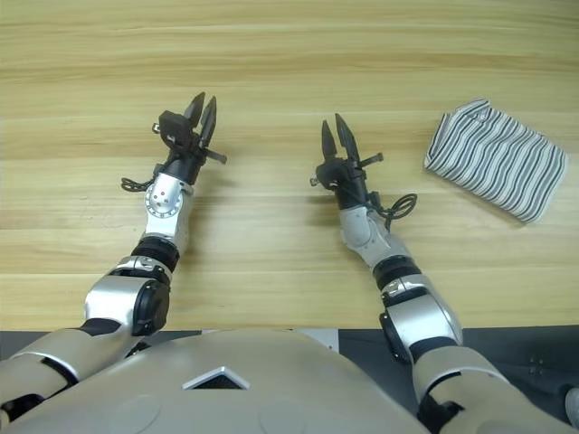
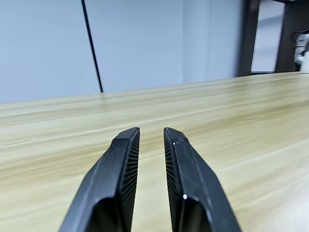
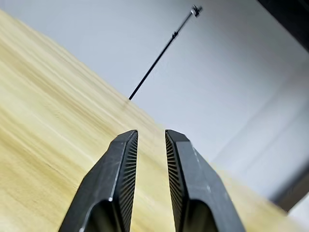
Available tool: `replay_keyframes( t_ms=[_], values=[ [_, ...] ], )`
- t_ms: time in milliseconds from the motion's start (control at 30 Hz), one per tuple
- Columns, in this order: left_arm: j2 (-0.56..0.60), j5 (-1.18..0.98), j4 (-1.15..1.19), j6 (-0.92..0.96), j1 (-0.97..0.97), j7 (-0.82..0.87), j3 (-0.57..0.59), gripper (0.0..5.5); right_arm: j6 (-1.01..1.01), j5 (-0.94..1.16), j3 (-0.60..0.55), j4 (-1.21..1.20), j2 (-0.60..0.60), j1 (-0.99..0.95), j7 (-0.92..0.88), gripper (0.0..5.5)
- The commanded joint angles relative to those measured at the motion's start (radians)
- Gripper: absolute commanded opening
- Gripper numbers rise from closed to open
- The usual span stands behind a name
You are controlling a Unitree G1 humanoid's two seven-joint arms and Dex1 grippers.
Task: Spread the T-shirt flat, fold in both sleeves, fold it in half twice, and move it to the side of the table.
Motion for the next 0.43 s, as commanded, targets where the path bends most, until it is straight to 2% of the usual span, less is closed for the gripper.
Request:
replay_keyframes(
  t_ms=[33, 100, 167, 200, 300, 433],
  values=[
    [0.033, 0.016, -0.028, 0.004, 0.038, 0.134, 0.046, 0.93, 0.047, 0.137, -0.050, 0.039, 0.081, 0.073, 0.170, 1.04],
    [0.033, -0.014, -0.032, 0.011, 0.047, 0.152, 0.076, 0.93, 0.079, 0.239, -0.082, 0.056, 0.127, 0.086, 0.316, 1.04],
    [0.049, 0.014, -0.023, -0.007, 0.051, 0.162, 0.065, 0.93, 0.105, 0.355, -0.094, 0.054, 0.163, 0.105, 0.548, 1.04],
    [0.053, 0.022, -0.032, -0.025, 0.059, 0.118, 0.044, 0.93, 0.094, 0.360, -0.091, 0.053, 0.159, 0.112, 0.591, 1.04],
    [0.066, 0.073, -0.055, -0.064, 0.086, 0.076, -0.013, 0.93, 0.080, 0.303, -0.102, 0.073, 0.121, 0.113, 0.563, 1.04],
    [0.078, 0.112, -0.046, -0.014, 0.096, 0.147, -0.017, 0.93, 0.028, 0.173, -0.079, 0.069, 0.073, 0.118, 0.461, 1.04]
  ],
)
